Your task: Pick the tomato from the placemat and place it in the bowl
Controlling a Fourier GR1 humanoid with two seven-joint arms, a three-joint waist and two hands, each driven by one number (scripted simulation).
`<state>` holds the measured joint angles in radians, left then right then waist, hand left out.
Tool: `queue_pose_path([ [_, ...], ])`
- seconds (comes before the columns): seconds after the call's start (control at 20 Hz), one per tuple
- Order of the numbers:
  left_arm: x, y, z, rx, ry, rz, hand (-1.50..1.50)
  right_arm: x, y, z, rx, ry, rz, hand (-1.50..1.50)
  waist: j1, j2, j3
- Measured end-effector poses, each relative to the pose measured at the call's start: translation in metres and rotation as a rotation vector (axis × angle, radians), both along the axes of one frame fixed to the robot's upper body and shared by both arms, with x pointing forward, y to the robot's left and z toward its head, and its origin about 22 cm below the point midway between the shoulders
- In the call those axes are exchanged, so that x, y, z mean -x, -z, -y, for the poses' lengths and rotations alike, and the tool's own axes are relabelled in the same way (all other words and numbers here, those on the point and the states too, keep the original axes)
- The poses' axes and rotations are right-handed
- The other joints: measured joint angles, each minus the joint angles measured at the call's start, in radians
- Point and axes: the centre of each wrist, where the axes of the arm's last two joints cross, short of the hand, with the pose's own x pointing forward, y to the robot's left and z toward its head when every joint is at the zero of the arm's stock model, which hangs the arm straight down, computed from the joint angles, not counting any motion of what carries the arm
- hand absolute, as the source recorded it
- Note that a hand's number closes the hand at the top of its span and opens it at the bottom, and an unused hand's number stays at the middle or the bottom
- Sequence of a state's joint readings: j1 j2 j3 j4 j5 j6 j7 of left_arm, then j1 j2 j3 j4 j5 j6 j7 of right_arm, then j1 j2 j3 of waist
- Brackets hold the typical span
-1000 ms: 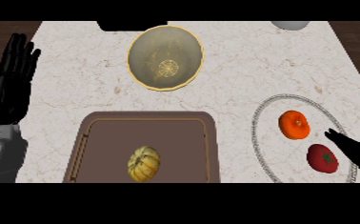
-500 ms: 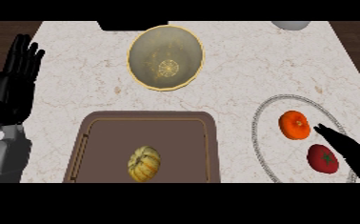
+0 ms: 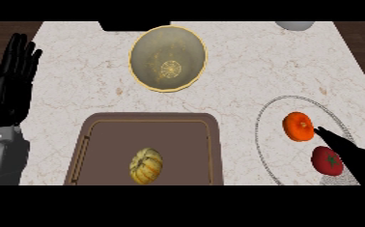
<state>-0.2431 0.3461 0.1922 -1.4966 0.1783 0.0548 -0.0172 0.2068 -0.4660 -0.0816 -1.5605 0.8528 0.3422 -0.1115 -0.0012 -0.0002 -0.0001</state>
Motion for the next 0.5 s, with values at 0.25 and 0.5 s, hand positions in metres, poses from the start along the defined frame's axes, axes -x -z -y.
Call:
queue_pose_path([
  [0.25,0.003,0.003,0.001,0.0,0.002,-0.002,0.0,-0.001,0.012,0.005,0.02,0.029,-0.02,-1.5,0.0,-0.001,-0.001],
  [0.5,0.001,0.002,-0.001,-0.001,0.004,-0.004,0.0,-0.008,0.022,0.009,0.02,-0.002,0.056,1.5,-0.001,-0.003,-0.007],
])
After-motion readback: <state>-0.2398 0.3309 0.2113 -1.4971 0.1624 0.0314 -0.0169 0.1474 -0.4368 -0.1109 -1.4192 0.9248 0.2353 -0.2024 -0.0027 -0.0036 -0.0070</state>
